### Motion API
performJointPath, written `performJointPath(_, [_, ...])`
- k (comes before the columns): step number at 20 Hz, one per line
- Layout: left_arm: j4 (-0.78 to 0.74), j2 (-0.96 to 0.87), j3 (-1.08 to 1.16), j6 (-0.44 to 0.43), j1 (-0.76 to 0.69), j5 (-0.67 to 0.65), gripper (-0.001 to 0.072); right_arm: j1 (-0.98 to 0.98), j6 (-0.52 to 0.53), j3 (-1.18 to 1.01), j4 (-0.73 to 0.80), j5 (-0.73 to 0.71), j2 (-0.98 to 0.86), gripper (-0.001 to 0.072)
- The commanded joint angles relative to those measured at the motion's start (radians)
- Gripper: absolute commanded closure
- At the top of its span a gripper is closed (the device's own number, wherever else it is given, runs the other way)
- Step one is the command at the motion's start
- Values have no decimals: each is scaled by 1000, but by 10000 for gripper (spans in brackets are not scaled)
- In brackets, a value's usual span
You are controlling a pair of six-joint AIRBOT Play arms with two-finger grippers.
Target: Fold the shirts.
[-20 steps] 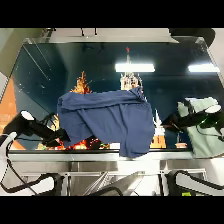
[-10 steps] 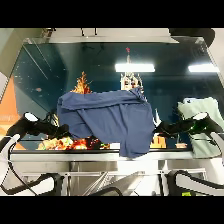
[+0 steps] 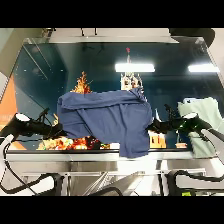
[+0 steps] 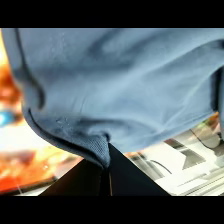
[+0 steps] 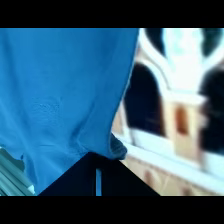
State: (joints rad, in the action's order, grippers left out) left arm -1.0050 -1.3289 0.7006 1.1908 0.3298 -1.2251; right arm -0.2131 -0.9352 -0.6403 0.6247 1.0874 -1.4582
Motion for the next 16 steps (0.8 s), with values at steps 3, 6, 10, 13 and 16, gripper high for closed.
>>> performJointPath(3, [18, 137, 93, -5, 35, -146, 690, -11, 119, -96, -255, 176, 108, 696])
performJointPath(6, [210, 321, 270, -33, 39, -239, 690, -57, 118, -244, -393, 290, 325, 696])
performJointPath(10, [637, 541, 653, -104, 182, -215, 691, -194, 64, -587, -467, 222, 685, 696])
performJointPath(13, [702, 643, 946, -106, 443, -146, 692, -341, 45, -835, -397, 101, 856, 696])
performJointPath(16, [692, 643, 1094, -101, 562, -173, 692, -422, 45, -940, -288, 80, 908, 696])
